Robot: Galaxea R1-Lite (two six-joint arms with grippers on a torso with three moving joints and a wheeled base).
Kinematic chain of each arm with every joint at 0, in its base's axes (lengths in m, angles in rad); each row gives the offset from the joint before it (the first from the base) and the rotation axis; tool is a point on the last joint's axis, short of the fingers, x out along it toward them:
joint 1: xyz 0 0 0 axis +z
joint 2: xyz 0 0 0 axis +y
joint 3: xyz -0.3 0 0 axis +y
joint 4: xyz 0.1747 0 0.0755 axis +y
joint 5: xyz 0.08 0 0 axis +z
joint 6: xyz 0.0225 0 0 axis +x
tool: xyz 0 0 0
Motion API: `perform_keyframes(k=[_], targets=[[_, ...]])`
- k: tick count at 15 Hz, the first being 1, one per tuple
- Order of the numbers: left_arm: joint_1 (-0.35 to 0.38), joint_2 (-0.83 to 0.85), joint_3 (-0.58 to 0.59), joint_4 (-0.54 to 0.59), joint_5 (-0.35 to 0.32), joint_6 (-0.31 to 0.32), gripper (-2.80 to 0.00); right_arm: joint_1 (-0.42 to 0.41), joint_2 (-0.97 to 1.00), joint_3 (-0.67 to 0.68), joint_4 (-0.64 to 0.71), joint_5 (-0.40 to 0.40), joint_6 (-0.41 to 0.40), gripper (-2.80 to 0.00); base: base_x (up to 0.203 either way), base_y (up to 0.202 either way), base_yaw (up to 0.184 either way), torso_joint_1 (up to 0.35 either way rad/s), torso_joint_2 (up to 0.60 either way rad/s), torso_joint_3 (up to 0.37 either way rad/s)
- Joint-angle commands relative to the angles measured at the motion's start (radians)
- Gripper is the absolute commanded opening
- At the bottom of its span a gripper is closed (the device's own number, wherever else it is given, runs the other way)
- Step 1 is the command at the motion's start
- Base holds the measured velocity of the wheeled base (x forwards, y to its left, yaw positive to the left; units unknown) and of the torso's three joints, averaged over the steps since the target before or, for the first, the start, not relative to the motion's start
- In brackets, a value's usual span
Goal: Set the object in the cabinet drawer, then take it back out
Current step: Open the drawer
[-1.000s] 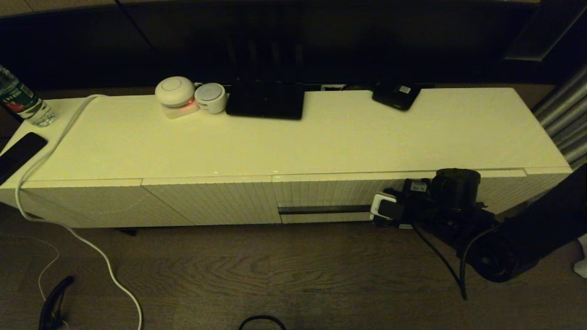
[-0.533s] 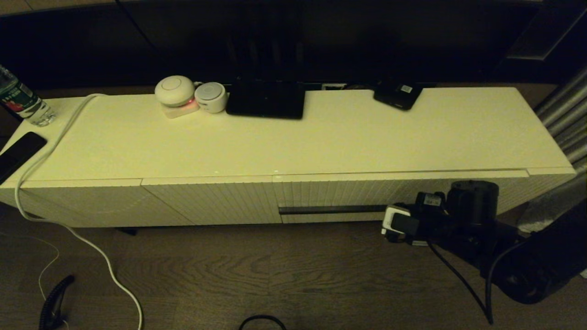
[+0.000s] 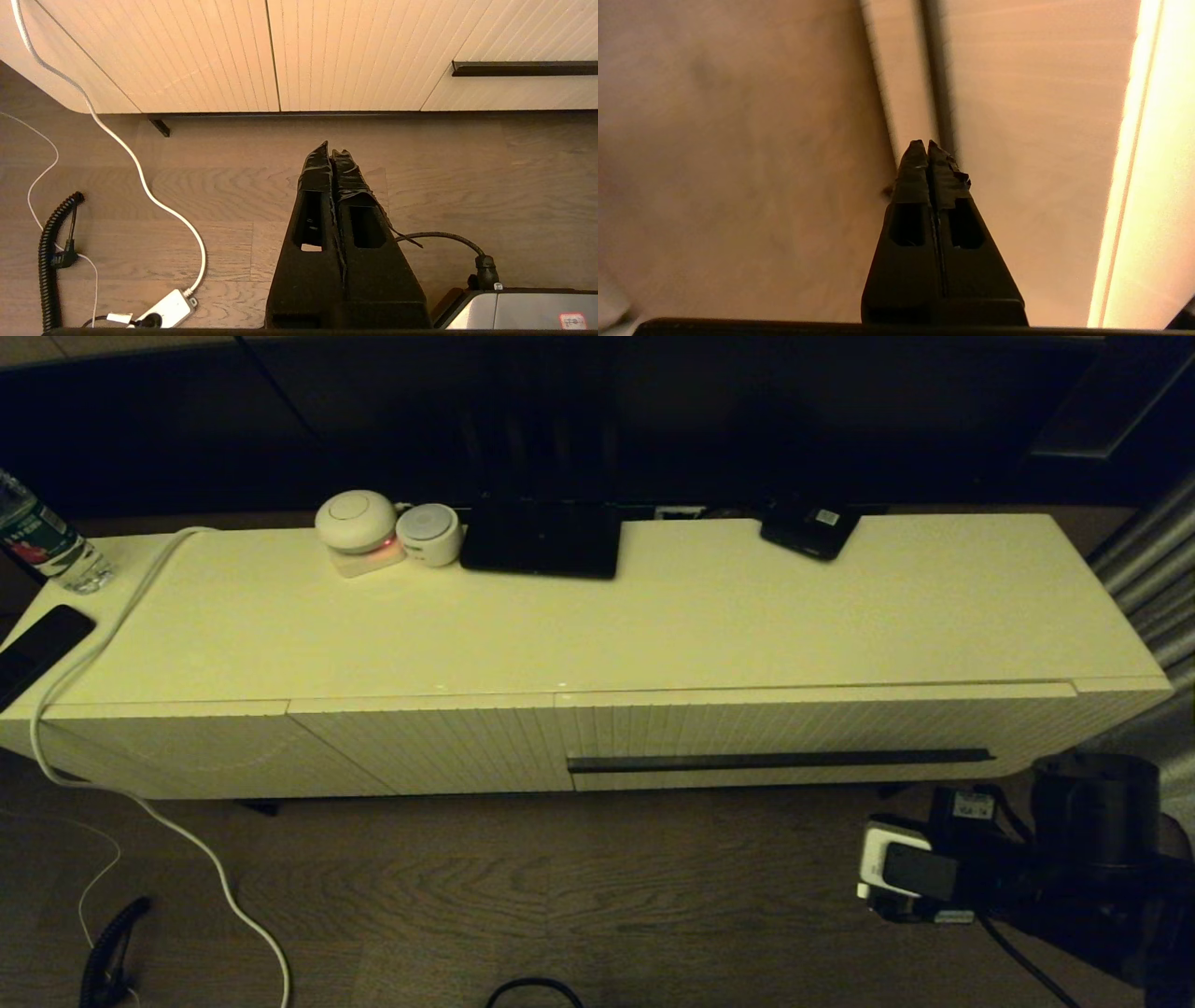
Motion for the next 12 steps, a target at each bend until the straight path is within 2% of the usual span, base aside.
perform_keyframes(k=[1, 3, 6, 9, 12], targets=[[0.000, -0.002, 0.001, 0.000, 0.000, 0.000, -2.80, -0.016, -0.150, 0.026, 0.107, 0.017, -0.003, -2.80, 0.000, 0.000, 0.000, 0.000, 0.00, 0.000], [0.000, -0.002, 0.002, 0.000, 0.000, 0.000, -2.80, -0.015, -0.179, 0.003, 0.237, 0.027, -0.001, -2.80, 0.000, 0.000, 0.000, 0.000, 0.00, 0.000], [0.000, 0.000, 0.002, 0.000, 0.000, 0.000, -2.80, 0.009, -0.162, -0.067, 0.392, 0.101, -0.005, -2.80, 0.000, 0.000, 0.000, 0.000, 0.00, 0.000], [0.000, -0.001, 0.002, 0.000, 0.000, 0.000, -2.80, 0.053, -0.090, -0.121, 0.446, 0.219, -0.017, -2.80, 0.000, 0.000, 0.000, 0.000, 0.00, 0.000], [0.000, -0.002, 0.001, 0.000, 0.000, 0.000, -2.80, 0.058, -0.020, -0.204, 0.565, 0.253, -0.020, -2.80, 0.000, 0.000, 0.000, 0.000, 0.00, 0.000]])
